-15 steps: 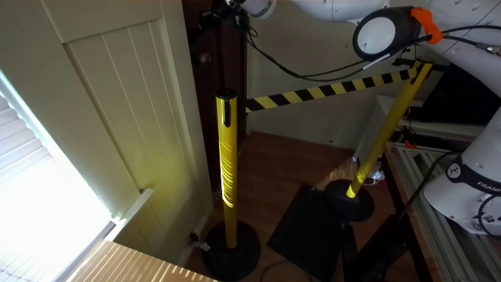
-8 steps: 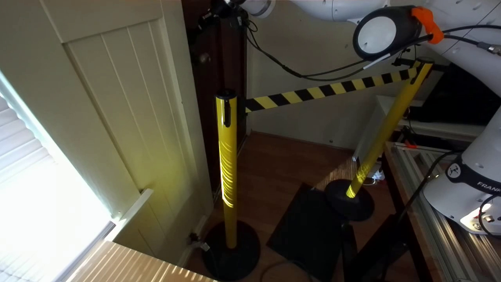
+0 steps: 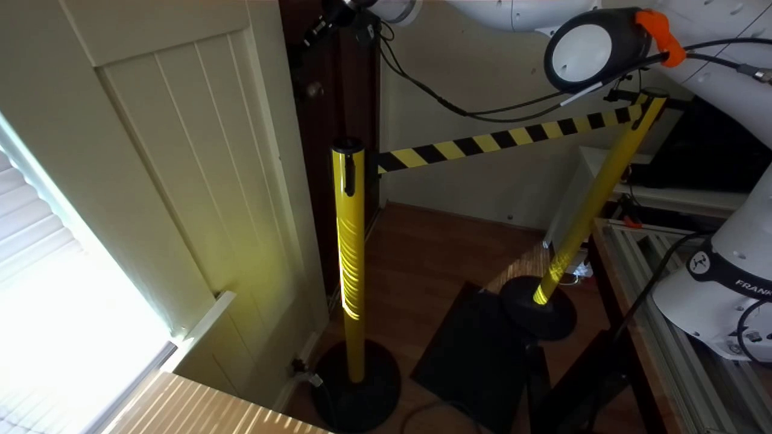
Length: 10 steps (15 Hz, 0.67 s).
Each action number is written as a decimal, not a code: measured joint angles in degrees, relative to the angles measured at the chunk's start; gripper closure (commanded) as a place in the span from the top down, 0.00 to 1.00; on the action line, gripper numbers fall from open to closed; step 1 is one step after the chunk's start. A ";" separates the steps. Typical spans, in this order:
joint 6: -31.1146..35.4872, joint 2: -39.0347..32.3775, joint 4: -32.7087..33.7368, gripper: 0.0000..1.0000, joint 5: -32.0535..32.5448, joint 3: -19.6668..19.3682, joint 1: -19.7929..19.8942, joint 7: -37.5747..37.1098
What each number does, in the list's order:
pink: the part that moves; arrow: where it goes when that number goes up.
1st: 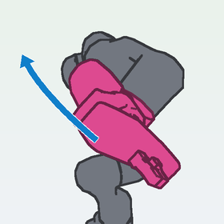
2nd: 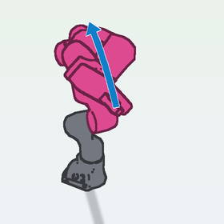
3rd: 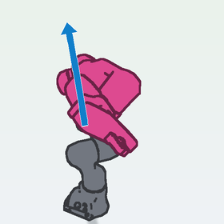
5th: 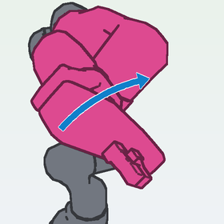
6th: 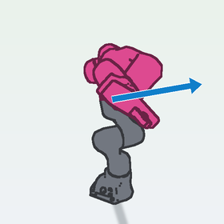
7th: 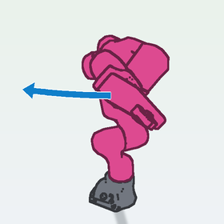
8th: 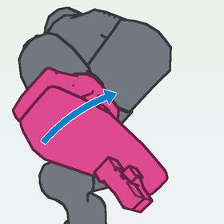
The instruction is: Turn the door lock to the left
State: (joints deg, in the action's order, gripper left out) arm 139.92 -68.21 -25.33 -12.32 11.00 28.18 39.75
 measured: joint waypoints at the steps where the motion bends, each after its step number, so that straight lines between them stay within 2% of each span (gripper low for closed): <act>1: -0.04 0.02 0.01 0.01 0.29 0.00 -0.09 1.29; 10: -0.11 0.31 0.07 0.01 3.75 -1.99 -1.72 8.94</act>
State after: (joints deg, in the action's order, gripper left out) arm 139.81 -67.90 -25.26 -8.57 9.01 26.46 48.69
